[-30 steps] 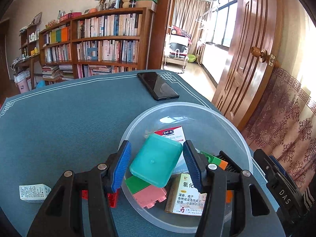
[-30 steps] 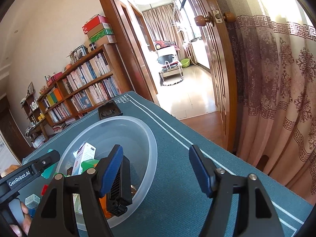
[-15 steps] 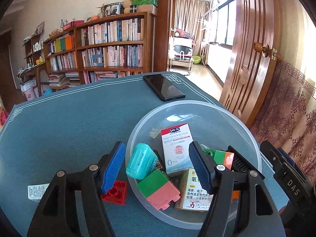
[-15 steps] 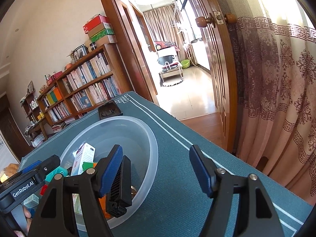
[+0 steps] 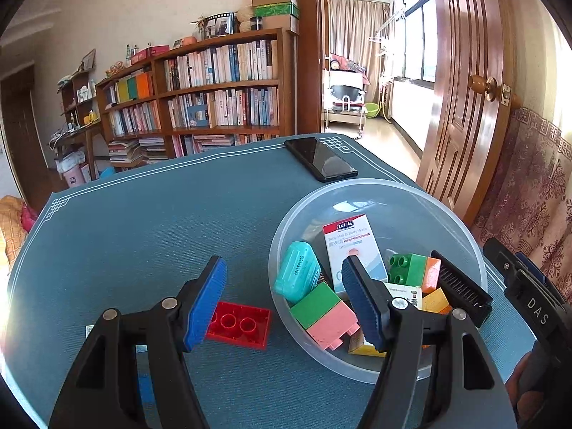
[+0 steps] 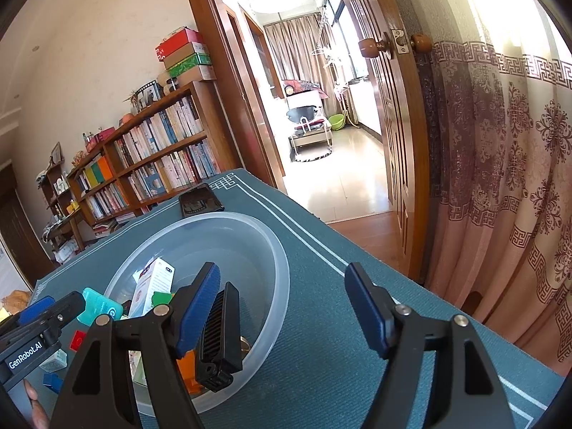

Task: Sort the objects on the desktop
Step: 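Withdraw the left tool from the bowl toward the blue block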

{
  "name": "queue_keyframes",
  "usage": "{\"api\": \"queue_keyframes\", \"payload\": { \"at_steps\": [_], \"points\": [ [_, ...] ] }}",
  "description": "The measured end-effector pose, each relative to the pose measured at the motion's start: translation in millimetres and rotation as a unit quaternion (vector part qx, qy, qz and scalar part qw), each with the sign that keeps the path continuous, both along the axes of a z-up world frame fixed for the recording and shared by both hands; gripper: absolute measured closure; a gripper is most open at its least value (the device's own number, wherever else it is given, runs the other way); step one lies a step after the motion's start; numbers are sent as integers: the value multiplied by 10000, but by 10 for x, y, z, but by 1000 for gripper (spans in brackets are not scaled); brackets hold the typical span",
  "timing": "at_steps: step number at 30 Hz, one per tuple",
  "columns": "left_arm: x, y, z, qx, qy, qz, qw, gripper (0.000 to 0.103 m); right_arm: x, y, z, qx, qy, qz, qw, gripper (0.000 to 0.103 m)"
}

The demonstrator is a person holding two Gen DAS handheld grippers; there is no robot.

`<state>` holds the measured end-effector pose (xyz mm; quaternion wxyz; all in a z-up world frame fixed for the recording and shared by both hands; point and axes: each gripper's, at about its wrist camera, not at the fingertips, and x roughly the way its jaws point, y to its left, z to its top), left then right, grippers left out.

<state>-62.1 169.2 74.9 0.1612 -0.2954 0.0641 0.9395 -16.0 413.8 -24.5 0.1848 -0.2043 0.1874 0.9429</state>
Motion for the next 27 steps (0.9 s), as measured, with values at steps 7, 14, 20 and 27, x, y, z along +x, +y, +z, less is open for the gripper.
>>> {"api": "queue_keyframes", "payload": {
  "at_steps": [7, 14, 20, 27],
  "points": [
    [61, -188, 8, 14, -36, 176, 9998, 32, 23, -43, 17, 139, 20, 7, 9999, 26],
    [98, -533, -5, 99, -128, 448, 9989, 32, 58, -109, 44, 287, 80, 22, 9996, 24],
    [72, -940, -92, 353, -405, 770, 9956, 32, 76, -147, 57, 381, 111, 46, 9992, 23],
    [34, -1437, -169, 763, -645, 1258, 9870, 32, 90, -199, 71, 488, 147, 63, 9987, 23]
  ]
}}
